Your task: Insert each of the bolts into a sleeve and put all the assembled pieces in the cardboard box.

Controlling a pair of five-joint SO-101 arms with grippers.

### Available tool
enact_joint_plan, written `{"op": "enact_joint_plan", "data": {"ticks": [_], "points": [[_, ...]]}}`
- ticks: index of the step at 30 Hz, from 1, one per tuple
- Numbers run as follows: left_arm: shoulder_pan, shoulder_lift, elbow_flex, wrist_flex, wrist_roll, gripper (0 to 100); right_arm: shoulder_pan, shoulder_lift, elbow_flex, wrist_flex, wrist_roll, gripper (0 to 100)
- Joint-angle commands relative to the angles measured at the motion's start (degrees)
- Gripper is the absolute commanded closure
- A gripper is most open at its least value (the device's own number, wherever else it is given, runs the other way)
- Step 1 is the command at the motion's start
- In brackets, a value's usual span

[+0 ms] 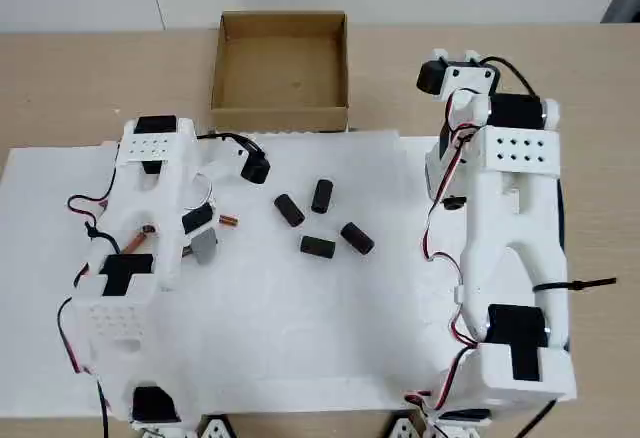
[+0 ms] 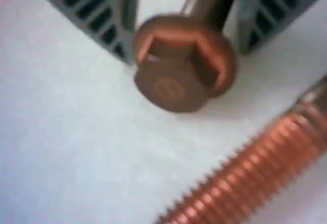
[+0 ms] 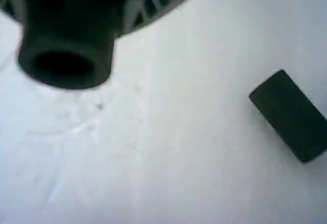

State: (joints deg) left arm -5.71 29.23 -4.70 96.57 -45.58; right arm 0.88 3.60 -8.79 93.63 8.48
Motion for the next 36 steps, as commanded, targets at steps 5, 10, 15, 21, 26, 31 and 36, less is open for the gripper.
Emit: {"op": "enact_joint_plan", "data": {"ticks": [5,10,15,21,26,31,36], "points": [[-0.2,-0.2,0.0,-1.8,-0.3,99,0.0,-3.3,-0.5,-0.5,0.3,99.5],[0.2,-3.5,0.0,-0.5,-0.1,99,0.0,-5.2,-0.6,-0.2,0.0,99.5],[1.5,-14.5,0.0,1.0,2.4,99,0.0,-12.4,-0.3,0.4,0.4,99.5],[5.4,-26.9,0.0,2.7,11.8,99,-0.8,-18.8,1.1,5.0,0.3,99.5],[7.1,-34.2,-0.1,2.7,28.3,99,-0.7,-24.7,7.1,5.1,0.0,99.5],[8.6,-41.8,0.1,2.8,31.6,99,-0.7,-34.7,13.6,4.7,0.1,99.5],[10.1,-48.0,0.2,2.6,39.2,99,-0.7,-45.1,21.5,-1.6,0.0,99.5]]}}
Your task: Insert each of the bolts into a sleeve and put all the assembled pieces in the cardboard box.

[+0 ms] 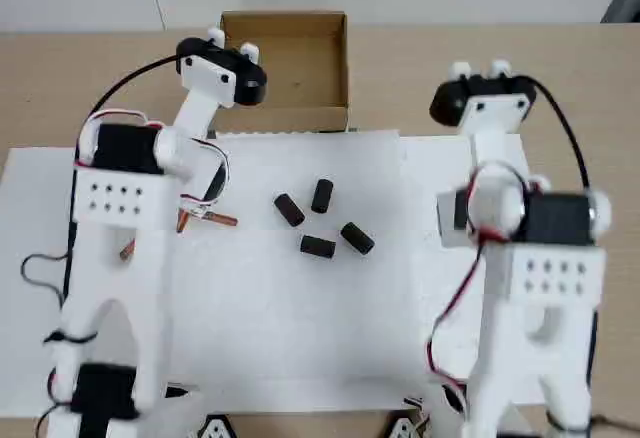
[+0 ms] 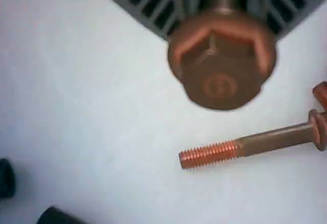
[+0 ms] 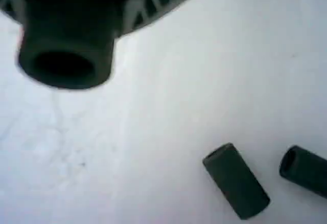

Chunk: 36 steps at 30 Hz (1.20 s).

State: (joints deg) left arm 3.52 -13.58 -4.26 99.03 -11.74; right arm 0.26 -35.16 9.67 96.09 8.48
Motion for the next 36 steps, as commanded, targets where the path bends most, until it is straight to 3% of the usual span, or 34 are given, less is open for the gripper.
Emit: {"op": "enact_joint_plan", "data": {"ticks": [1,4,9,18,24,30,36], "points": [[1.1,-6.0,-0.2,0.2,7.5,99,-0.1,-8.4,5.1,-6.0,0.0,99.5],[1.9,-7.6,-0.2,0.2,12.3,99,-0.2,-15.0,12.3,-10.9,-1.0,99.6],[2.2,-7.6,0.1,-1.0,22.6,99,-1.6,-26.0,23.0,-16.1,-12.0,99.6],[2.3,-8.0,8.4,-4.4,32.0,99,-10.0,-42.9,43.7,-29.1,-12.6,99.6],[6.0,-9.1,8.5,-4.0,33.4,99,-14.7,-50.2,53.1,-34.6,-12.3,99.6],[11.9,-20.3,9.5,-4.0,35.2,100,-16.4,-52.6,55.6,-35.0,-12.5,99.6],[12.0,-32.2,22.3,-4.8,36.0,100,-16.4,-52.6,55.8,-35.0,-12.5,99.6]]}}
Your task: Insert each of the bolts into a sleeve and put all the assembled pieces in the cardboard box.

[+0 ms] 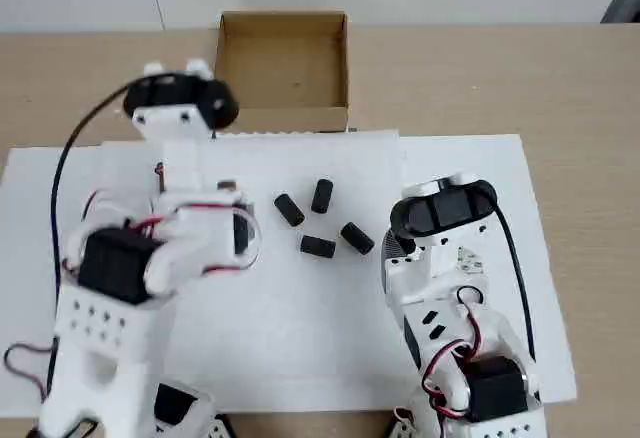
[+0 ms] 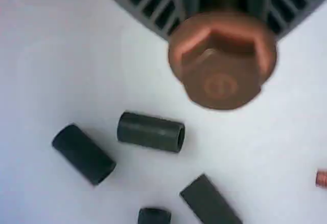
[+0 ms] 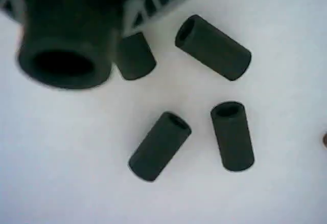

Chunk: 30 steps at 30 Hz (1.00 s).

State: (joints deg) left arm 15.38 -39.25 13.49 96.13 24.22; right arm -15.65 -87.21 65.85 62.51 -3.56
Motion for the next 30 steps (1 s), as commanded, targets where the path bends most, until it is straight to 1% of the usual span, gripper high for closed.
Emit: {"op": "enact_joint_plan", "data": {"ticks": [1,3,6,11,15,20,23,25,27,30], "points": [[0.2,-8.9,7.2,-3.1,0.1,100,-0.5,-0.6,-0.4,-1.5,-0.4,99.6],[0.2,-14.3,12.9,-6.2,0.1,100,-0.7,-0.6,-0.3,-1.5,-0.5,99.6],[0.2,-24.3,22.5,-13.1,0.1,100,-2.6,-1.1,0.7,-1.8,-0.5,99.6],[0.2,-41.8,38.5,-24.4,0.1,100,-5.6,-1.1,3.6,-7.8,-0.5,99.6],[0.2,-53.4,47.3,-30.7,0.1,100,-8.7,-1.1,5.2,-13.0,-0.4,99.6],[0.2,-65.0,54.7,-37.0,0.1,100,-15.1,-1.1,6.2,-16.2,-0.4,99.6],[0.2,-64.9,56.0,-41.1,0.5,100,-19.6,-1.2,7.3,-18.2,-0.4,99.6],[0.2,-64.7,56.3,-44.0,3.3,100,-22.1,-1.2,8.1,-19.9,-0.3,99.6],[0.5,-64.7,56.5,-46.9,5.3,100,-23.9,-1.2,9.2,-22.3,-0.2,99.6],[0.6,-64.7,58.1,-51.2,6.1,100,-26.2,-1.2,11.2,-26.6,-0.2,99.6]]}}
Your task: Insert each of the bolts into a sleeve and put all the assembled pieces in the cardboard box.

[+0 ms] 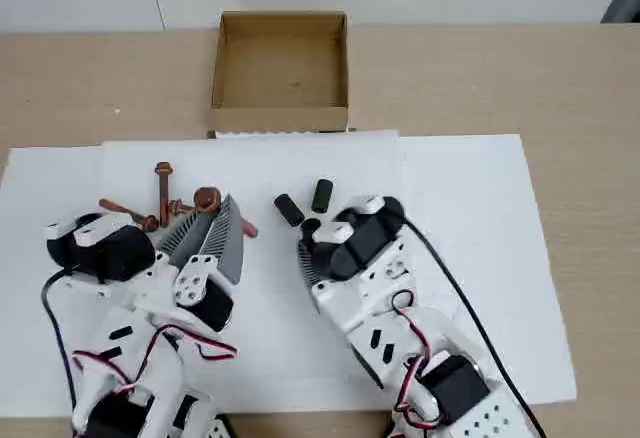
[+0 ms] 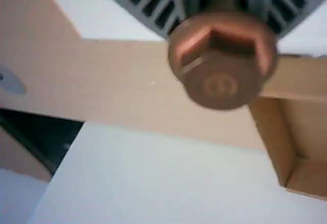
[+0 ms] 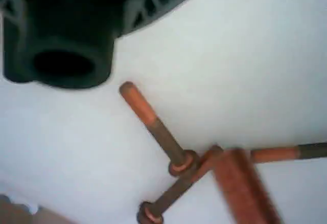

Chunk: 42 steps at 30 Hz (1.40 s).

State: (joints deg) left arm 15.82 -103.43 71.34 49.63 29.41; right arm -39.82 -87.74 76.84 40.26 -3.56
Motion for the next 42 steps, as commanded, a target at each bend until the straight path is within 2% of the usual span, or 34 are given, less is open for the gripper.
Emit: {"op": "enact_joint_plan", "data": {"ticks": [1,5,10,17,20,27,35,42], "points": [[0.2,-0.5,0.6,-5.5,1.0,100,-2.9,-0.7,0.8,-5.8,-0.2,99.6],[0.3,-0.5,0.7,-8.5,1.8,100,-5.5,-0.7,3.5,-11.1,1.6,99.6],[1.3,-0.4,0.7,-8.1,3.4,100,-7.1,-0.7,6.3,-16.0,5.1,99.6],[6.9,-0.5,0.7,-5.6,3.3,100,-7.1,-0.7,6.7,-16.4,10.9,99.6],[7.1,-0.4,0.6,-5.7,3.0,100,-6.8,-0.7,6.7,-16.4,12.7,99.6],[6.8,-0.4,0.4,-5.7,-3.0,100,-6.7,-3.1,7.3,-15.8,13.0,99.6],[6.8,-0.4,0.6,-5.4,-3.0,100,-5.8,-11.8,12.1,-15.8,16.4,99.6],[7.1,-0.4,0.5,-0.9,-3.0,100,-5.8,-14.3,13.4,-15.8,16.6,99.6]]}}
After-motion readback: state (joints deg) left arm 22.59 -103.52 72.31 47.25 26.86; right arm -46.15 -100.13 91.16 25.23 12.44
